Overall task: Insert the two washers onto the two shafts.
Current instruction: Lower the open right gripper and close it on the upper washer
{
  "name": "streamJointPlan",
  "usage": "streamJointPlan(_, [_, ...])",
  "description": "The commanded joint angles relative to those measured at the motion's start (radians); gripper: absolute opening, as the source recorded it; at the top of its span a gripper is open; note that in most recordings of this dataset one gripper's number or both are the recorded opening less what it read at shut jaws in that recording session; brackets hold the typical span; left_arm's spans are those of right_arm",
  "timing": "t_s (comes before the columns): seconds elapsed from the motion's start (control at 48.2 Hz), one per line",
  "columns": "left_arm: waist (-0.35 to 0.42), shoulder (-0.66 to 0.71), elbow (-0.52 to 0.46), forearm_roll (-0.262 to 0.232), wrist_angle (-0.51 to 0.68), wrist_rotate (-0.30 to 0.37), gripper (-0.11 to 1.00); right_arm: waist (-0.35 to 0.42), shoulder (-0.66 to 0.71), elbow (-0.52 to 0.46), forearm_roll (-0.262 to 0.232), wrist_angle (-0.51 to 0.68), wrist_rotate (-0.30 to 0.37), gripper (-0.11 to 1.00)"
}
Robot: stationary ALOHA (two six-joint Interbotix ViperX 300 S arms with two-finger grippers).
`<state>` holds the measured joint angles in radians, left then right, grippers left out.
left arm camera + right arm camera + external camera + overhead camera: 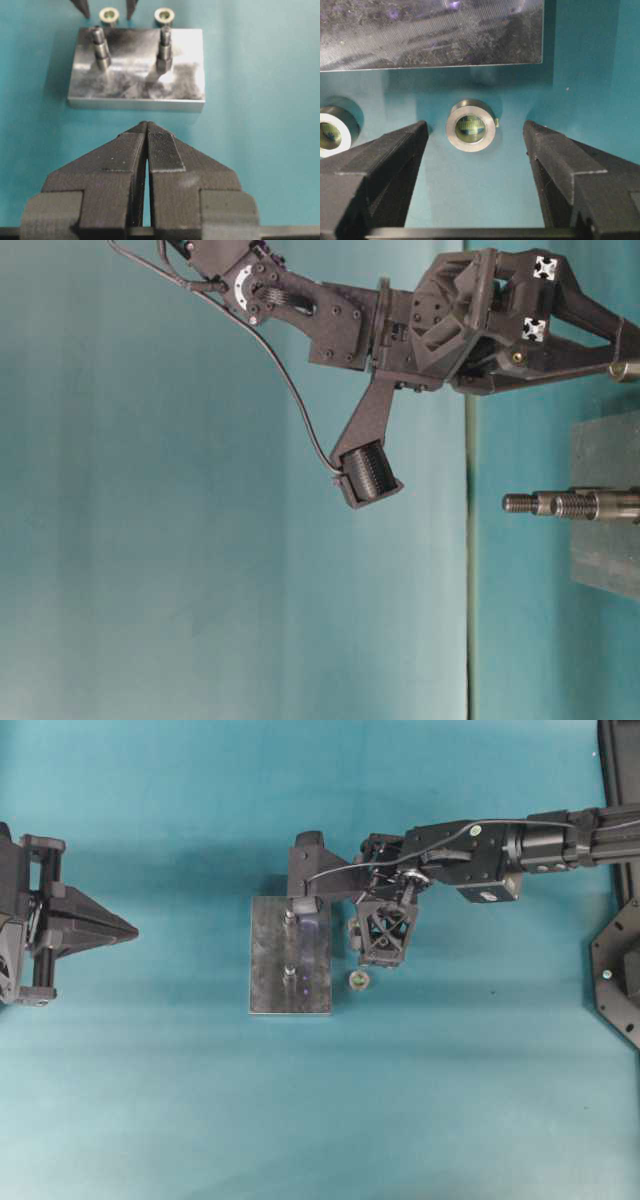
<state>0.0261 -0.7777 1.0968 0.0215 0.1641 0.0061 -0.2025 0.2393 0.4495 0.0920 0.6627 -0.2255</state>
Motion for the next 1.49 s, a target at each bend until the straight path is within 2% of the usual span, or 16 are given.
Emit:
streamJointPlan(0.0, [0.002, 0.005, -0.015, 0.005, -0.009, 0.002, 0.0, 0.003, -0.014, -0.023, 0.0, -0.006, -0.011, 0.77])
streamJointPlan(0.145, [0.002, 0.003, -0.014, 0.005, -0.009, 0.0, 0.0, 0.009, -0.009, -0.031, 0.0, -0.011, -0.012, 0.71])
streamJointPlan(0.456, [0.002, 0.003, -0.012, 0.005, -0.011, -0.008, 0.0, 0.017, 0.0, -0.032, 0.0, 0.002, -0.011, 0.46])
streamJointPlan(0.643, [0.0, 0.003, -0.011, 0.005, -0.009, -0.008, 0.0, 0.026, -0.002, -0.031, 0.0, 0.009, -0.012, 0.36])
streamJointPlan(1.037, [0.0, 0.003, -0.012, 0.005, -0.012, -0.009, 0.0, 0.028, -0.051, -0.063, 0.0, 0.044, 0.005, 0.35])
streamJointPlan(1.307, [0.0, 0.003, -0.012, 0.005, -0.023, -0.012, 0.0, 0.014, -0.064, -0.198, -0.002, 0.213, 0.002, 0.35])
streamJointPlan(1.472, [0.0, 0.002, -0.014, 0.005, -0.023, -0.014, 0.0, 0.014, -0.049, -0.285, -0.006, 0.267, 0.0, 0.35])
